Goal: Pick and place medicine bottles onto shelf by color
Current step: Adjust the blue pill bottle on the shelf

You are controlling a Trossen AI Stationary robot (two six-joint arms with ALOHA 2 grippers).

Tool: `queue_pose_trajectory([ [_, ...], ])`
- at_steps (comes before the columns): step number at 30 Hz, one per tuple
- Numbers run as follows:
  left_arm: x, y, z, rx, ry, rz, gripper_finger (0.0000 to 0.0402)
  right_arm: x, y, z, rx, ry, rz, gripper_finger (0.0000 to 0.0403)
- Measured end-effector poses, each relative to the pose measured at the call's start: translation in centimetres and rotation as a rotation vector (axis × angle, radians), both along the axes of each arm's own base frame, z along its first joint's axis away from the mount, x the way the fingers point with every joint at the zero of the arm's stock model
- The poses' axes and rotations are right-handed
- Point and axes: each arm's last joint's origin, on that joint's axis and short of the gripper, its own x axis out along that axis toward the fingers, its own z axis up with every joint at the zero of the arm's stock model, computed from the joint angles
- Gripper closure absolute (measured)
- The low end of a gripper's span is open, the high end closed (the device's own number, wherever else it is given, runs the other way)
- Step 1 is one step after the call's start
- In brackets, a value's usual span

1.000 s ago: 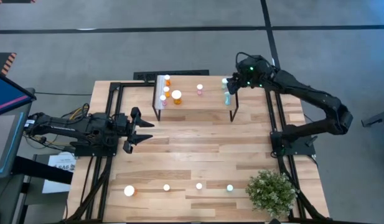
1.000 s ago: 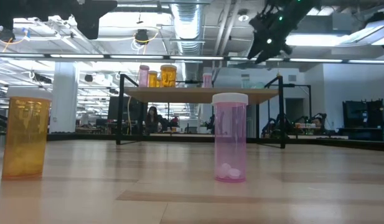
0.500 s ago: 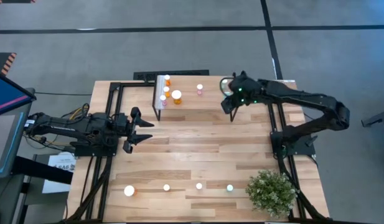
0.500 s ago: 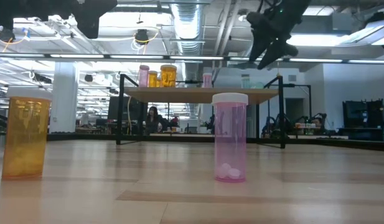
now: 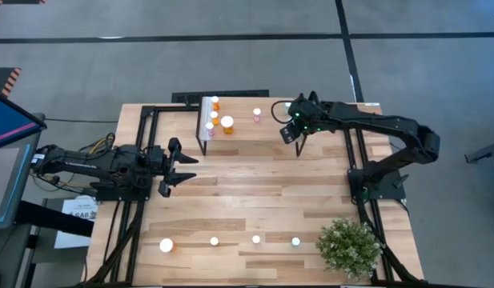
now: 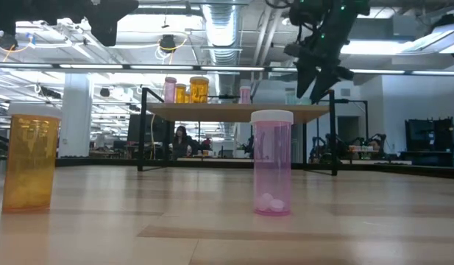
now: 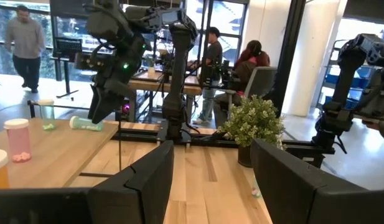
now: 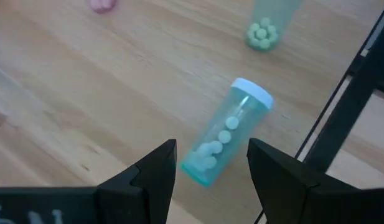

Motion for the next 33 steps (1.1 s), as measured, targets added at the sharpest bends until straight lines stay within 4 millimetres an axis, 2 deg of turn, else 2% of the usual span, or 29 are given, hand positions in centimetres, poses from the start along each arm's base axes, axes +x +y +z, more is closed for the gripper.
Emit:
queue_pose_trajectory([
  [7,0.0,0.0,0.0,0.000,-0.001,0.000,0.0200,0.9,-0.6,-1.5,0.013,0.061,0.008,0.0184],
  [15,0.0,0.0,0.0,0.000,0.000,0.000,0.0200,1.2,-0.7,-1.7,0.012,0.062,0.009,0.0204],
  [25,0.0,0.0,0.0,0.000,0.000,0.000,0.0200,0.2,-0.2,-0.3,-0.005,0.013,0.014,0.0268],
  [33,0.0,0.0,0.0,0.000,-0.001,0.000,0.0200,0.2,1.4,1.3,-0.047,-0.072,0.075,0.0278],
])
